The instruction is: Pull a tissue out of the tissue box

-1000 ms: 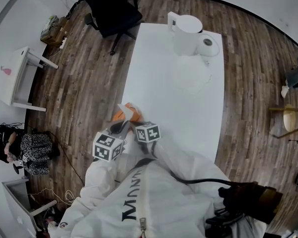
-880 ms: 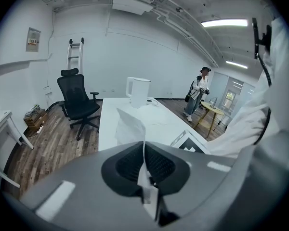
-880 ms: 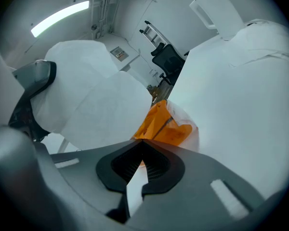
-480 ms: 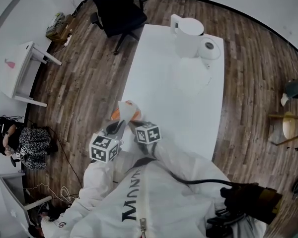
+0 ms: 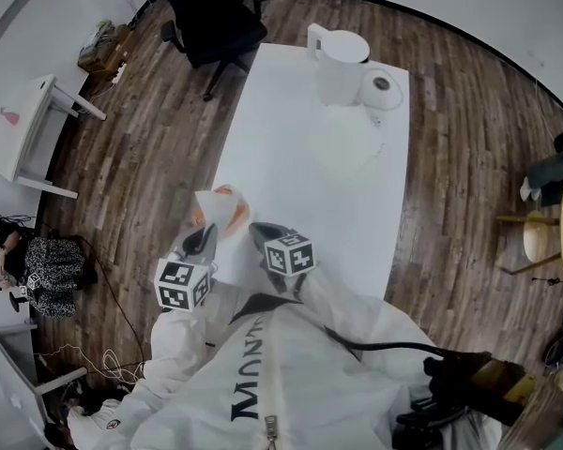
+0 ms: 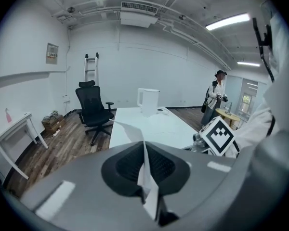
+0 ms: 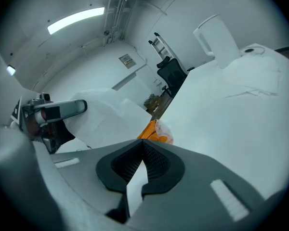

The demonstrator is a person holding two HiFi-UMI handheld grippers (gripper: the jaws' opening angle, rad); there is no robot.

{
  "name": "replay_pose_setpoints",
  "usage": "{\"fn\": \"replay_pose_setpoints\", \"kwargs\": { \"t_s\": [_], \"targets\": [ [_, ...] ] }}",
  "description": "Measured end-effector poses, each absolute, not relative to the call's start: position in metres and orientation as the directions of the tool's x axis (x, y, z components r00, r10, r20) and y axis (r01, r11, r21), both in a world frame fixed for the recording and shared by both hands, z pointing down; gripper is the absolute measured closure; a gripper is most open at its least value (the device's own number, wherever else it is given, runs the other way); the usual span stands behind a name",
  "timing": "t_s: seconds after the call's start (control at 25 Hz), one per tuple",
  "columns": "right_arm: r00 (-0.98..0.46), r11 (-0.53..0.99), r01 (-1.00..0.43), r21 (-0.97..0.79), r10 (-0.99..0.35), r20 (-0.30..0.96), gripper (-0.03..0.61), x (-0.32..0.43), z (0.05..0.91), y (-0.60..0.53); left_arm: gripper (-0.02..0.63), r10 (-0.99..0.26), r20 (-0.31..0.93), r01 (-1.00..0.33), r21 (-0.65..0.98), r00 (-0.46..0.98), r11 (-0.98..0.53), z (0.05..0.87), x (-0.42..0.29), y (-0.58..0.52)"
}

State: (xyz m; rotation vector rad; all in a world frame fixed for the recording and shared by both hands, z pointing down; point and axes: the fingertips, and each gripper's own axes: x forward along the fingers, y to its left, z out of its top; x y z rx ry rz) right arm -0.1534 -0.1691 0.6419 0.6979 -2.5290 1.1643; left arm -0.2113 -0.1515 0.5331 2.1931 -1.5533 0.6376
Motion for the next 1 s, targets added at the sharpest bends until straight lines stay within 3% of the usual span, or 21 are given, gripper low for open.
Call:
{"fn": "replay_pose_setpoints", "kwargs": {
  "t_s": [0.52,1.0],
  "targets": [
    [-0.785,0.558,-0.619,-0.552,-0.453,0.422,0.577,-0.068,0.609,-0.181,0.614,-0.827,0.529,-0.974,0.0,0.193,-0.228,0.533,-0.22,-0.133],
    [-0.729,0.546,-0.684,-0.484,-0.538,0.422,0.577,-0.051,0.59,-0.149,0.614,-0.853,0.48,-0.972,-0.006,0.202,-0.234,0.531,-0.232,-0.098]
  ]
}}
